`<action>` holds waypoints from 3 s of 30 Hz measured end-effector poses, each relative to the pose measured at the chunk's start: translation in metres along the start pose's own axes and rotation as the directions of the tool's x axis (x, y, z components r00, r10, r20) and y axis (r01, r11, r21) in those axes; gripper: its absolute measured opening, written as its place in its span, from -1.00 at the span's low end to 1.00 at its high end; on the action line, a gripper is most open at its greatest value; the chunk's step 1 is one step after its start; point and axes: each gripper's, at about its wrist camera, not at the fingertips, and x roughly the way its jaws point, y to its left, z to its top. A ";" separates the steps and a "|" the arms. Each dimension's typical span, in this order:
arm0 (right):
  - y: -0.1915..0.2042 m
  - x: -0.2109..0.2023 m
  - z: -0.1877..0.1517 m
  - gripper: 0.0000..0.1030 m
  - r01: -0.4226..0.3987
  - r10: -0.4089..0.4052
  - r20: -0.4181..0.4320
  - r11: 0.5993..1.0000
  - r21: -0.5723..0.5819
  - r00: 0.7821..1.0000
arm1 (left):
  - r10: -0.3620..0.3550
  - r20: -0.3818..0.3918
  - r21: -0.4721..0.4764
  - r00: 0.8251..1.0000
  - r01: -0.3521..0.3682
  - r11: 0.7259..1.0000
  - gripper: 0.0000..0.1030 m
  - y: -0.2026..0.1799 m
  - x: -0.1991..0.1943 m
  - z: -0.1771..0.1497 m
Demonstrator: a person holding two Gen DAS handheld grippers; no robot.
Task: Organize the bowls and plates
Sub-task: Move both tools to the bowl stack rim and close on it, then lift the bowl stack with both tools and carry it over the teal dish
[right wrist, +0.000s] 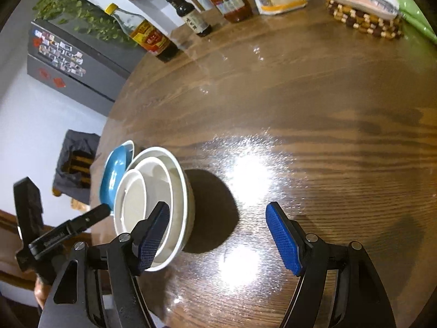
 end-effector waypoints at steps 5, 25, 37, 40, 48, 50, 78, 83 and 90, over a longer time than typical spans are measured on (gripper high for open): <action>0.000 0.007 0.000 0.31 0.002 -0.002 -0.026 1.000 -0.021 1.000 | -0.010 -0.019 -0.042 1.000 0.009 0.999 0.50 0.004 0.001 -0.005; 0.008 0.014 0.014 0.28 0.042 -0.049 -0.070 0.994 -0.105 0.996 | 0.047 -0.047 -0.083 0.998 -0.050 0.995 0.43 0.004 0.013 -0.010; 0.020 0.033 0.015 -0.13 -0.002 -0.013 -0.108 0.990 -0.142 0.994 | 0.032 -0.041 -0.070 0.999 -0.035 0.997 0.04 -0.001 0.017 -0.014; 0.024 0.032 0.013 -0.33 -0.012 -0.003 -0.099 0.988 -0.151 0.995 | 0.014 -0.037 -0.080 0.999 -0.017 0.997 -0.13 -0.004 0.017 -0.014; 0.041 0.030 0.007 -0.77 0.000 -0.014 -0.071 0.982 -0.188 0.997 | 0.007 -0.014 -0.053 1.000 -0.008 0.999 -0.59 -0.017 0.015 -0.014; 0.044 0.030 0.007 -0.77 0.012 -0.025 -0.062 0.980 -0.196 0.998 | 0.015 -0.008 -0.027 1.000 -0.016 1.000 -0.74 -0.023 0.015 -0.014; 0.084 0.002 0.016 -0.77 0.002 0.006 0.028 0.968 -0.252 1.000 | 0.092 0.188 0.059 0.978 -0.105 0.993 -0.94 -0.027 -0.025 -0.007; 0.098 0.003 0.018 -0.77 -0.004 0.014 0.034 0.963 -0.269 0.999 | 0.096 0.214 0.056 0.972 -0.110 0.992 -0.94 -0.021 -0.035 -0.003; 0.120 0.011 0.021 -0.77 -0.017 0.026 0.029 0.955 -0.295 0.999 | 0.108 0.235 0.049 0.966 -0.123 0.991 -0.94 -0.005 -0.045 0.005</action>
